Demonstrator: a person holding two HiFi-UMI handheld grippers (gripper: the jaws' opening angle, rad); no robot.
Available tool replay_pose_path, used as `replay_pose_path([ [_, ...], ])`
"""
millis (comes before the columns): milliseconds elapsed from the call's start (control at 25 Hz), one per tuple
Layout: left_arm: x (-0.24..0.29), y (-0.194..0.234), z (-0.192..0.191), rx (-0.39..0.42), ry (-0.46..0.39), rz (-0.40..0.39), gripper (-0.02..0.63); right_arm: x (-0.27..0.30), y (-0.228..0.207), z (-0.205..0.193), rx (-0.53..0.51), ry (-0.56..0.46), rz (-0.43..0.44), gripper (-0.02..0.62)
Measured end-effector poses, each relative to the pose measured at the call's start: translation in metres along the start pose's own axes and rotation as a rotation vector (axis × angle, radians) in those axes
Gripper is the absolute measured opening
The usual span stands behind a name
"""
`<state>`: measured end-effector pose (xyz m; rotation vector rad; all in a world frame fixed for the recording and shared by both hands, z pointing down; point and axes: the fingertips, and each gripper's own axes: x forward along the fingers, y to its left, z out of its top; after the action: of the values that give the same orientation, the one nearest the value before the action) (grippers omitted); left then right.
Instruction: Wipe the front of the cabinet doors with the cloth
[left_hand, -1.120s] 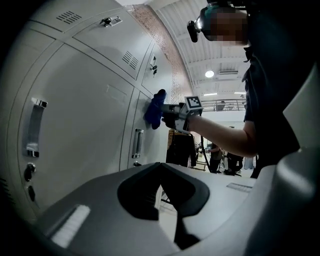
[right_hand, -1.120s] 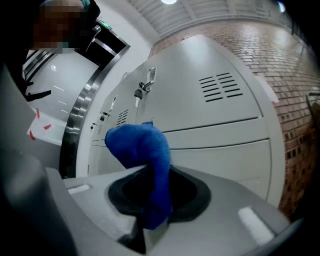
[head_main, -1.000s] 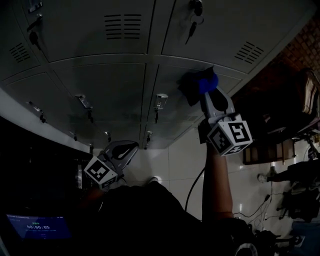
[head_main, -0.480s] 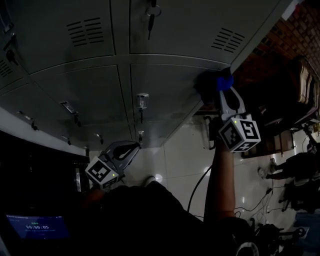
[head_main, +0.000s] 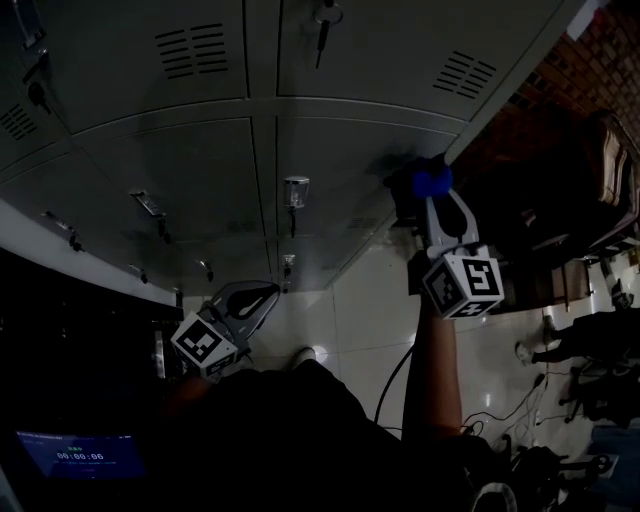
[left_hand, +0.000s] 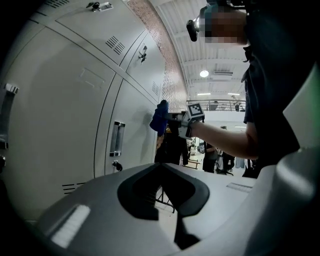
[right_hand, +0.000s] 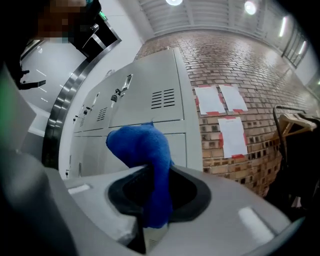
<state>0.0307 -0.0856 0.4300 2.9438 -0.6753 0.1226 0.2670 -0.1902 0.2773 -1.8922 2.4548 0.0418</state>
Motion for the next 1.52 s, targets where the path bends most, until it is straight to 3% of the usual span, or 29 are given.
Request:
replay_pose_path([
  [280, -0.035, 0.002, 0.002, 0.001, -0.015, 0.014, 0.003, 0.009, 0.08, -0.028, 0.05, 0.041, 0.125, 0.069],
  [520, -0.076, 0.015, -0.002, -0.004, -0.029, 0.089, 0.004, 0.038, 0.145, -0.03, 0.044, 0.057, 0.244, 0.069],
  [840, -0.121, 0.029, -0.01, -0.03, -0.032, 0.191, 0.003, 0.076, 0.19, -0.039, 0.057, 0.07, 0.32, 0.069],
  [1160, -0.115, 0.029, -0.009, -0.039, -0.019, 0.197, 0.004, 0.083, 0.177, -0.045, 0.05, 0.08, 0.305, 0.069],
  [1520, -0.069, 0.022, -0.009, -0.029, -0.009, 0.12, 0.003, 0.062, 0.099, -0.049, 0.052, 0.096, 0.188, 0.069],
])
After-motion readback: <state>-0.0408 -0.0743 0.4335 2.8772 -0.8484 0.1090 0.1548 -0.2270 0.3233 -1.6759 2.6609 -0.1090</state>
